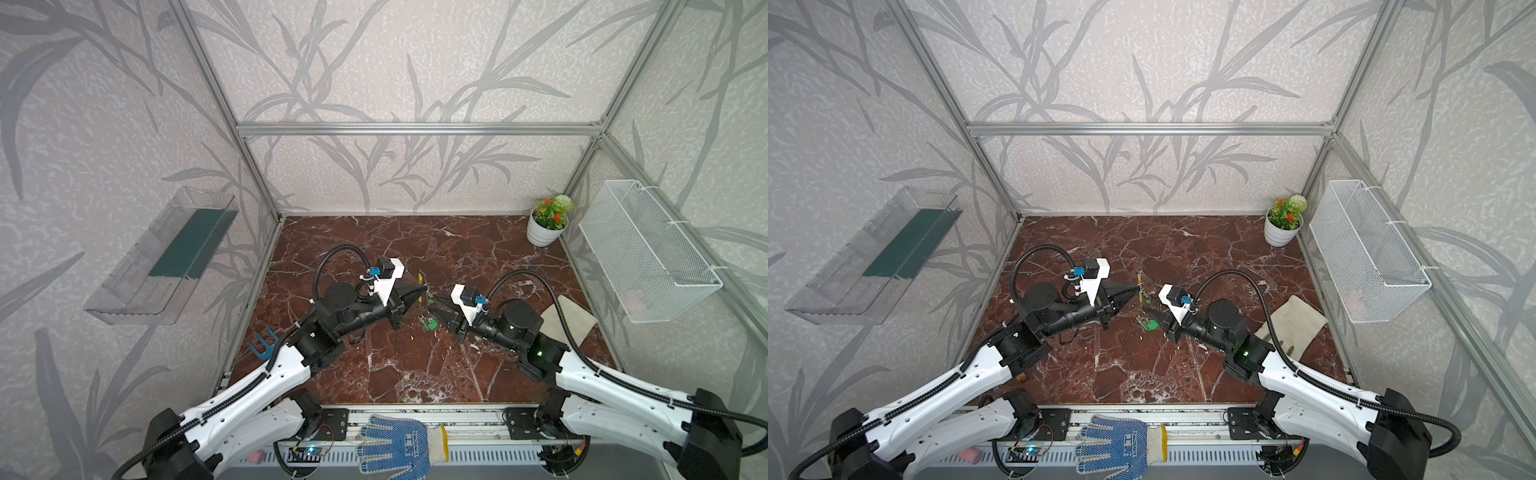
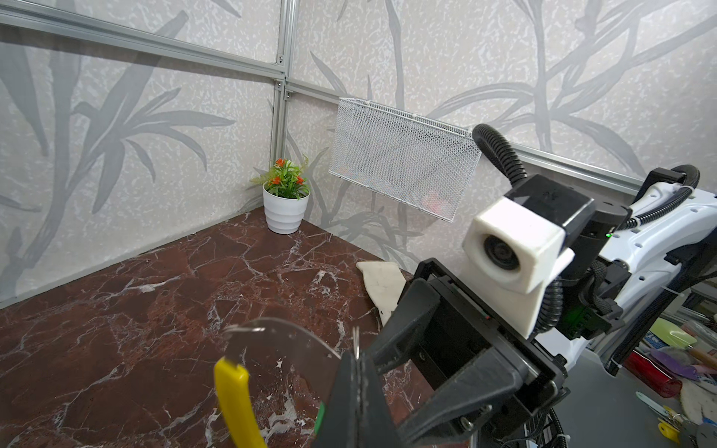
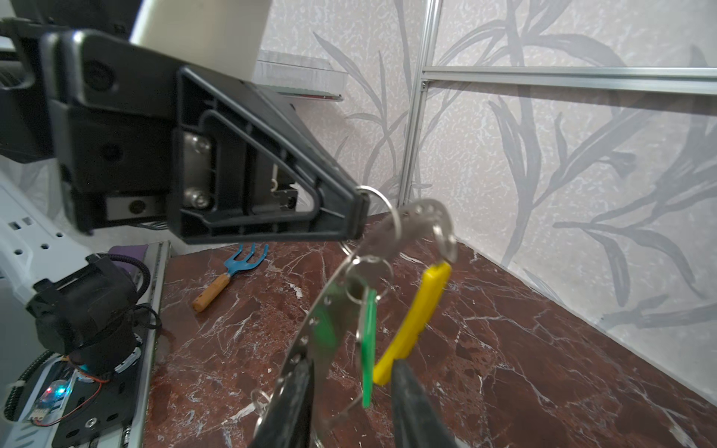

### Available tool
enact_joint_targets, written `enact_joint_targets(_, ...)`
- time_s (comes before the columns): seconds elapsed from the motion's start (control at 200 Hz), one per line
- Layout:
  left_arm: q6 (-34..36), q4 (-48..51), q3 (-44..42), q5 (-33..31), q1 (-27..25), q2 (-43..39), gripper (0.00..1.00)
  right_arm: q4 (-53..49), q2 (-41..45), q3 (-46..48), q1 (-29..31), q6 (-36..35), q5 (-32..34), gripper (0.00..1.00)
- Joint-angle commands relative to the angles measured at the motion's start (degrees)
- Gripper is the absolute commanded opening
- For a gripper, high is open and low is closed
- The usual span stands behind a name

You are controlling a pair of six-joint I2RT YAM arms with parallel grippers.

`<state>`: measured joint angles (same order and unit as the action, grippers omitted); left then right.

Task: Put the keys on the keyring

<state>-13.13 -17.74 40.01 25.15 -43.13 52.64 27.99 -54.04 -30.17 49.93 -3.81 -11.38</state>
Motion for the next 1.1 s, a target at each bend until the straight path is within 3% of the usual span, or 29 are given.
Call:
enact_joint_targets(0.0,-0.3,-2.6,0.1,0.5,-0.3,-0.5,0.00,1.1,0.1,-1.8,0.3,-1.4,1.0,0.35)
enact_joint_targets(0.345,-0.4,-2.6,0.3,0.9,-0.7,0.1,0.00,3.7,-0.7,-1.6,0.3,-2.5,0.2,0.30)
enact_joint_targets(0.815,-0.2,-1.3,0.6,1.1,-0.8,0.0,0.00,7.2,-1.5,-0.6,0.2,-3.3,0.0,0.00)
enact_joint_targets(1.1,0.0,-0.5,0.4,1.0,-0.8,-0.6,0.00,2.9,0.1,-2.0,0.0,-3.7,1.9,0.00)
